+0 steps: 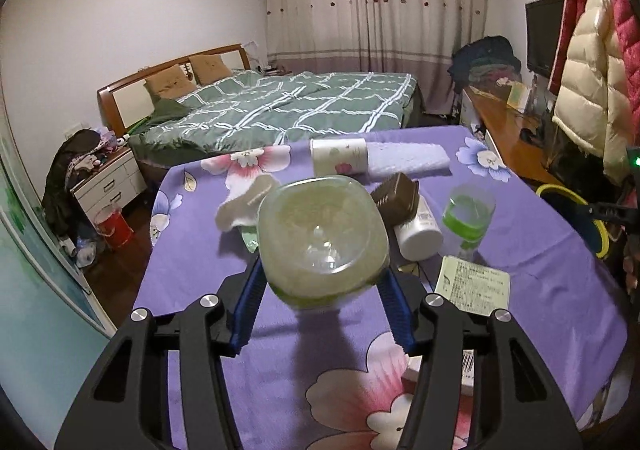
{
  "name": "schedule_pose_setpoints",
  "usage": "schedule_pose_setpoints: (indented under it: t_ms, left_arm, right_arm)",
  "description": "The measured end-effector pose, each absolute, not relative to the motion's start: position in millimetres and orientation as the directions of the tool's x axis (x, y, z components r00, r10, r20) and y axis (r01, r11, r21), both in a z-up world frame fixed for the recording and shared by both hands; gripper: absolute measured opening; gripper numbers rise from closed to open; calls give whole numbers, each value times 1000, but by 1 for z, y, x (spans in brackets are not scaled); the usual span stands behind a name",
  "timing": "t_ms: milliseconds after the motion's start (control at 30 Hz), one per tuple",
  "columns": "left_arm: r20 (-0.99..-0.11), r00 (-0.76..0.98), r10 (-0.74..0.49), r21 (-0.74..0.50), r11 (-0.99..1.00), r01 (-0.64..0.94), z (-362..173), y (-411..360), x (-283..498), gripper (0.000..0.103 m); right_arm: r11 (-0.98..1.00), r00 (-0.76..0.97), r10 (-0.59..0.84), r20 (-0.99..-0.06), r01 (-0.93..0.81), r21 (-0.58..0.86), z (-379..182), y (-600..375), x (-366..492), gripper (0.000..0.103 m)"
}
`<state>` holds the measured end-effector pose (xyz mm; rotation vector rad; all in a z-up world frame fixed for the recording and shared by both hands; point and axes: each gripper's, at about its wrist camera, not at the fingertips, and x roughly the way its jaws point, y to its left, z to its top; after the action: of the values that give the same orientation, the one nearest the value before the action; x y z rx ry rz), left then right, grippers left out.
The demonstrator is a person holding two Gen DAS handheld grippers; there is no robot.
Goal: Collect trash
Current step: 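Lift the coconut water bottle over the bin and open the left gripper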
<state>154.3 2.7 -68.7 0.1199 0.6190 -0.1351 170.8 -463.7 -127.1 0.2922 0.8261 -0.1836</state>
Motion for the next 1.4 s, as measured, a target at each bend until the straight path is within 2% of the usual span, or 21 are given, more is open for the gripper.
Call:
schedule_pose_setpoints:
  t_ms: [300, 700, 1067, 1400]
  left_arm:
    - [-554, 829, -80, 98, 982, 160, -56, -5, 146, 52]
    - [-516, 845, -140, 90, 972, 216, -15, -34, 136, 52]
    - [-495, 805, -328, 61, 911, 409, 29, -133, 143, 52]
    - [-504, 654, -564, -20, 765, 644, 25, -275, 168, 52]
  right_arm:
    - [945, 671, -43, -740, 268, 189, -126, -466, 168, 46]
    - [940, 694, -51, -718, 277, 201, -115, -475, 152, 46]
    - [917, 708, -97, -699, 337, 214, -114, -512, 131, 46]
    - [885, 711, -151, -687, 407, 227, -117, -564, 105, 46]
